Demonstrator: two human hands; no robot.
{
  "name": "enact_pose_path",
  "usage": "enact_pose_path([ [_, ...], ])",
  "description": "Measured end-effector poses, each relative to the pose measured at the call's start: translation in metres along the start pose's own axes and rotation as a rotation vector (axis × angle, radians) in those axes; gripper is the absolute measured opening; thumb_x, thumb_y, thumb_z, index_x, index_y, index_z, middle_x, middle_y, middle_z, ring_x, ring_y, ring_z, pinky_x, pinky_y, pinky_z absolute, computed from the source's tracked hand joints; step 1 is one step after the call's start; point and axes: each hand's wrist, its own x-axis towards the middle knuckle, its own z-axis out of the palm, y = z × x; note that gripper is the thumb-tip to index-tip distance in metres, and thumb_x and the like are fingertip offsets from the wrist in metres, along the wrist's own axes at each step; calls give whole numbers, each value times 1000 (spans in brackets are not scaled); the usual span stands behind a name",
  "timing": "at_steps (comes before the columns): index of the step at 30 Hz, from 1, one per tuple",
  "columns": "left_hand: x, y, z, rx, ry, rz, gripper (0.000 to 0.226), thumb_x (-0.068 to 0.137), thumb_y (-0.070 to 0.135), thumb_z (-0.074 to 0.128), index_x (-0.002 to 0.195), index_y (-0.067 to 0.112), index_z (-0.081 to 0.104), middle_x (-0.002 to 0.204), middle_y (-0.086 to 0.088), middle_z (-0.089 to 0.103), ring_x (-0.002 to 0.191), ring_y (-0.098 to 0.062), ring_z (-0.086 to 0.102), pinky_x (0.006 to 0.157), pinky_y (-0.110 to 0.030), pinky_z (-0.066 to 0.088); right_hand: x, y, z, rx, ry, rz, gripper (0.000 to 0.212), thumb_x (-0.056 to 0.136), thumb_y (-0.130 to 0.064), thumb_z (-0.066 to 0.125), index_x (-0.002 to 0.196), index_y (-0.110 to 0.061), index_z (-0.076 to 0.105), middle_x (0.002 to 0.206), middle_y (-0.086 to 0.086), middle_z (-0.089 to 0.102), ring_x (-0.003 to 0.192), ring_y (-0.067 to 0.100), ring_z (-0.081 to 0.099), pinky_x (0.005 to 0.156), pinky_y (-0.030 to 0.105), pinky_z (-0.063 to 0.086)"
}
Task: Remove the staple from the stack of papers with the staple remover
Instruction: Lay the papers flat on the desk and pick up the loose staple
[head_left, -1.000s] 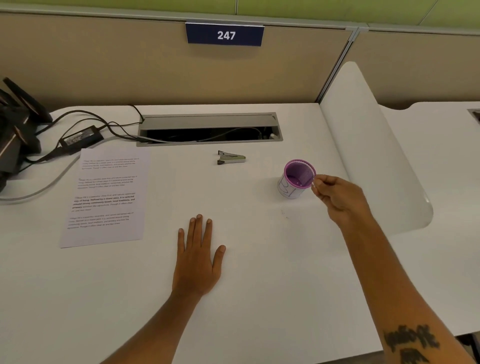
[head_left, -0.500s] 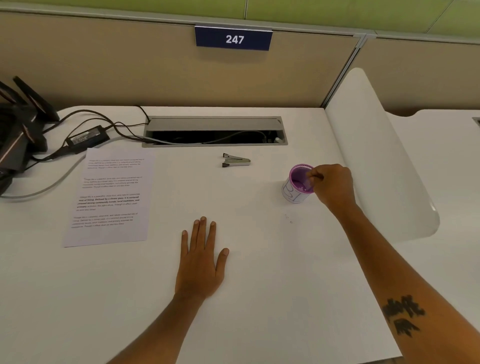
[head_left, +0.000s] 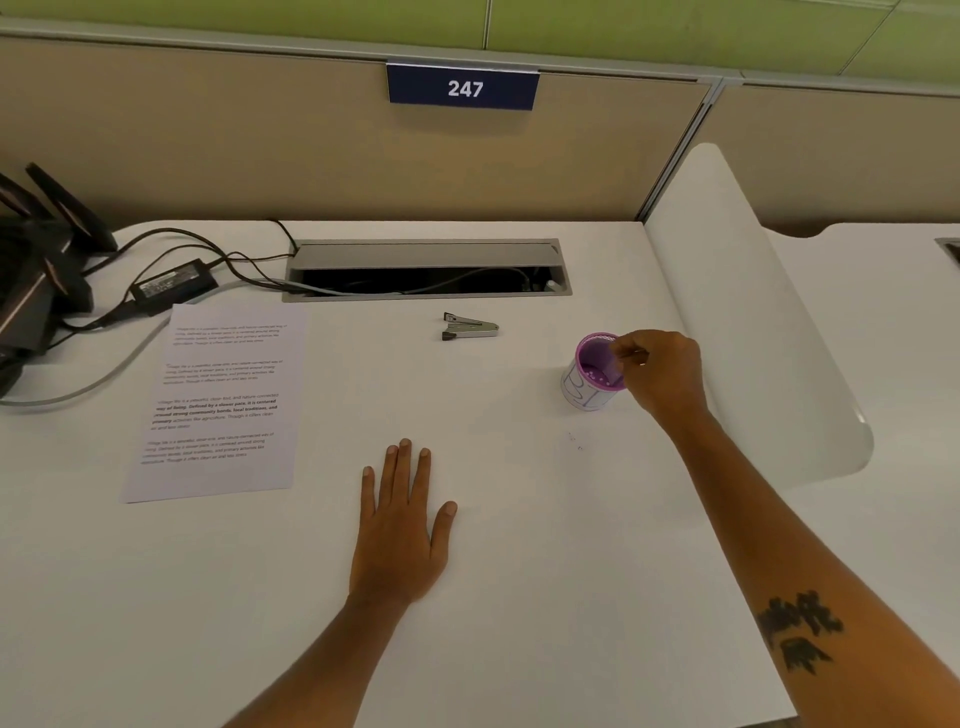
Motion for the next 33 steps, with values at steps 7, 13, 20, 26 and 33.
enact_pose_path([
  [7, 0, 0, 0, 13, -6, -1, 74, 107, 56, 21, 169, 18, 6, 179, -7, -2, 166, -22, -6, 134, -55, 8, -10, 7, -1, 97, 82, 14, 19, 83, 6, 74, 92, -9, 81, 95, 8, 80, 84, 22, 74, 77, 20, 57],
  [13, 0, 0, 0, 10, -8, -2, 74, 107, 55, 22, 169, 18, 7, 179, -7, -2, 166, -22, -7, 134, -55, 8, -46, 6, 5, 332, 223, 185, 14, 88, -5, 73, 98, -14, 79, 97, 2, 78, 84, 16, 73, 79, 28, 62],
  [20, 0, 1, 0, -2, 0, -2, 74, 107, 55, 24, 169, 18, 7, 179, -7, -1, 166, -22, -7, 134, -55, 9, -150, 14, 70, -50, 11, 235, 54, 92, -31, 74, 139, -9, 59, 144, 18, 52, 135, 40, 46, 105, 46, 45],
  [26, 1, 1, 1, 0, 8, -1, 74, 107, 55, 25, 169, 18, 9, 179, -8, 1, 166, -23, -5, 134, -56, 10, -178, -5, 105, -317, -263, 377, 91, 100, -64, 37, 164, -5, 9, 174, 9, -9, 159, 39, 2, 125, 64, 10],
  [33, 1, 1, 1, 0, 11, -8, 74, 107, 54, 25, 169, 18, 9, 179, -8, 3, 166, -23, -2, 134, -56, 12, -155, -21, 122, -304, -329, 341, 87, 100, -66, 20, 165, -12, 2, 175, 4, -13, 161, 36, -5, 127, 64, 0],
])
